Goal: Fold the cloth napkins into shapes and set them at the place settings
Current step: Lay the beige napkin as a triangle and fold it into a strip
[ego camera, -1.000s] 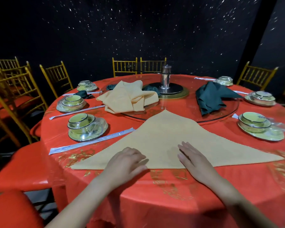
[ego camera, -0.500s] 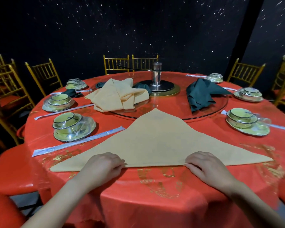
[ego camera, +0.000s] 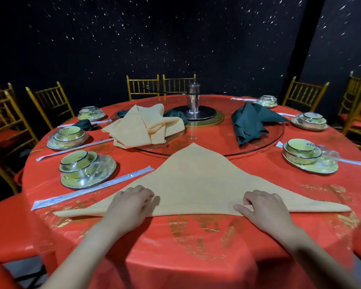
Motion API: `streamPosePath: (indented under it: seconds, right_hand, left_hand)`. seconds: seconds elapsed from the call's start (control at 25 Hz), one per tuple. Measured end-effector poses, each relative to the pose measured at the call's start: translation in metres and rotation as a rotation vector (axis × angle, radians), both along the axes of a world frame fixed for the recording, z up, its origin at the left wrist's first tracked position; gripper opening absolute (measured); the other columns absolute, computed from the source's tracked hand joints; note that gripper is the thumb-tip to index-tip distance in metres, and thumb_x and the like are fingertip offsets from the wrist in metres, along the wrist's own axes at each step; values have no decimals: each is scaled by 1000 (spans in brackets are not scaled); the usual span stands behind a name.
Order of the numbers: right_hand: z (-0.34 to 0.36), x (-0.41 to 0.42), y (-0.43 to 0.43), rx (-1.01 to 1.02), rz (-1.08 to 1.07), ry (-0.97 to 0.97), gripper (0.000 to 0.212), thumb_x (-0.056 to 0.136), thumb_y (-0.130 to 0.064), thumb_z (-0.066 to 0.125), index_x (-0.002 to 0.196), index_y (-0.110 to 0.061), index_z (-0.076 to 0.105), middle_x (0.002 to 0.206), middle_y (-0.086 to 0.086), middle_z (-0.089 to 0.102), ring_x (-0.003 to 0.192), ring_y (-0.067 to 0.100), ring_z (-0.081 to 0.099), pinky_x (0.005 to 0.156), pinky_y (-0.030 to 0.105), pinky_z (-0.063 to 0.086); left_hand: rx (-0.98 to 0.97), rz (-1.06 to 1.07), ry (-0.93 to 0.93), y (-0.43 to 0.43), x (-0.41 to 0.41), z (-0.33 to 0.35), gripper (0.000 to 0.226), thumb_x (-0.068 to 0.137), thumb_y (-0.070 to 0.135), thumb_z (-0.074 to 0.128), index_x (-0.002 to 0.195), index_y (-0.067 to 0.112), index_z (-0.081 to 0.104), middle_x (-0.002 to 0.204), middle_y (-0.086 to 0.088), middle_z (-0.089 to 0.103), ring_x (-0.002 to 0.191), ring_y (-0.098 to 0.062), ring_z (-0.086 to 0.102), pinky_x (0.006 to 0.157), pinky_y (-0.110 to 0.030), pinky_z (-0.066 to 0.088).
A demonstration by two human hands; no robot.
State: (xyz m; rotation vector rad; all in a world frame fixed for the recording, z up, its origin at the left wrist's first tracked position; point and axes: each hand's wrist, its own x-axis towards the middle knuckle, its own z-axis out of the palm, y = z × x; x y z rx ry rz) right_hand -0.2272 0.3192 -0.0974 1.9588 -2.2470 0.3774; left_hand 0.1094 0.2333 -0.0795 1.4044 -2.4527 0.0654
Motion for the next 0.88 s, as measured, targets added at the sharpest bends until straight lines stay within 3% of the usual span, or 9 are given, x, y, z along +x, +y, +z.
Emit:
streamPosePath:
  seconds: [0.16, 0.24, 0.4, 0.56, 0.88]
  right_hand:
    - [5, -1, -1, 75, -11, -15, 40, 87, -62, 44, 65, -32, 29, 73, -14, 40, 95, 9, 53, 76, 27, 25]
    - [5, 0, -3, 69, -3, 0, 35, 87, -63, 44, 72, -31, 37, 79, -12, 45, 97, 10, 54, 77, 28, 27]
    - [4, -4, -1, 34, 42, -24, 34, 87, -62, 42, 81, -29, 46, 84, -12, 49, 97, 11, 55, 82, 29, 31]
    - [-6, -40, 14, -113, 158, -68, 51, 80, -63, 31, 78, -24, 63, 74, -16, 49, 81, 14, 60, 73, 31, 36]
    - [-18, -102, 39, -209, -30, -194, 40, 81, -60, 38, 70, -30, 61, 72, -15, 56, 74, 13, 57, 70, 35, 41]
  left_hand:
    - [-20, -318, 165, 44, -91, -11, 37, 79, 27, 39, 107, 22, 62, 110, 5, 64, 104, -18, 59, 87, -29, 49]
    - [-17, -412, 123, 65, -135, -23, 41, 79, 31, 41, 111, 21, 63, 115, 3, 65, 108, -14, 60, 90, -26, 50]
    - [99, -348, 66, 73, -164, -33, 48, 80, 45, 39, 106, 19, 69, 108, 3, 70, 99, -12, 66, 80, -27, 55]
    - [73, -314, 40, 76, -166, -36, 48, 78, 49, 40, 99, 20, 71, 104, 3, 71, 96, -12, 67, 79, -31, 55]
    - [60, -164, -89, 88, -190, -31, 66, 70, 58, 40, 109, 14, 69, 91, -13, 68, 85, -33, 66, 66, -54, 54]
